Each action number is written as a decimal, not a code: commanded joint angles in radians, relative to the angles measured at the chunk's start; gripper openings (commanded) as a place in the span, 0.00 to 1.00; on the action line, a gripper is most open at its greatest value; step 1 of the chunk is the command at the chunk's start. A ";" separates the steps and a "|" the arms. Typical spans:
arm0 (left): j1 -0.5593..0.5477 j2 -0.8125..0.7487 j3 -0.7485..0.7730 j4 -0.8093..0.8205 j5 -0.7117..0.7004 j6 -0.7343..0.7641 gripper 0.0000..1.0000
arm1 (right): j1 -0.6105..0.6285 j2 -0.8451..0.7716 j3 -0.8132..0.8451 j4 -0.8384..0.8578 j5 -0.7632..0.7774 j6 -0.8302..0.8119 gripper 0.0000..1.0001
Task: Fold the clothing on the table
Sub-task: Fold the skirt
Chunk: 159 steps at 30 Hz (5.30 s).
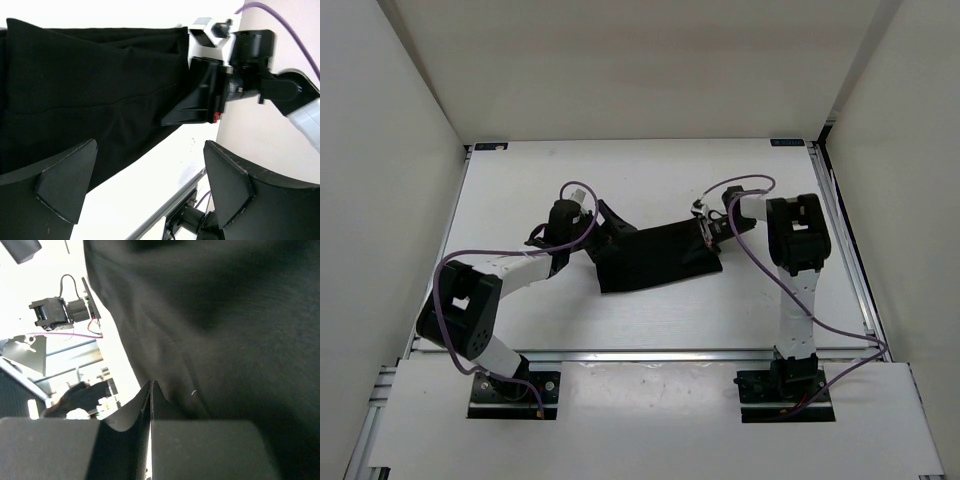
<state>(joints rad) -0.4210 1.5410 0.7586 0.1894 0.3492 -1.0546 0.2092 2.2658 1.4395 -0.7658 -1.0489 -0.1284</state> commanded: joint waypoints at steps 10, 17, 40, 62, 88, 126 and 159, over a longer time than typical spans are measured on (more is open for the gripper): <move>0.001 -0.061 -0.004 0.038 -0.012 -0.008 0.99 | 0.006 -0.235 -0.204 -0.038 0.086 -0.060 0.00; 0.005 -0.076 0.016 -0.028 -0.007 0.016 0.99 | -0.096 -0.020 -0.159 -0.112 -0.008 -0.056 0.00; -0.153 0.194 0.157 -0.123 0.004 0.025 0.08 | -0.270 -0.634 -0.303 0.119 0.033 -0.025 0.00; 0.122 0.623 0.803 -0.968 -0.177 0.436 0.00 | -0.425 -0.764 -0.347 0.115 0.078 -0.011 0.00; -0.223 0.283 0.616 -0.567 -0.311 0.573 0.40 | -0.355 -0.904 -0.505 0.125 0.096 -0.030 0.00; -0.357 0.010 0.197 -0.929 -0.185 0.449 0.07 | -0.290 -0.950 -0.625 0.099 0.046 0.027 0.24; -0.315 -0.664 -0.530 -0.484 -0.134 -0.154 0.99 | 0.102 -0.847 -0.736 0.152 0.443 0.218 0.83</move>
<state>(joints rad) -0.7528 0.8715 0.2413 -0.3855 0.2729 -1.1774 0.2695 1.3911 0.6594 -0.6342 -0.6601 0.1215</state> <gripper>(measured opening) 0.986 0.837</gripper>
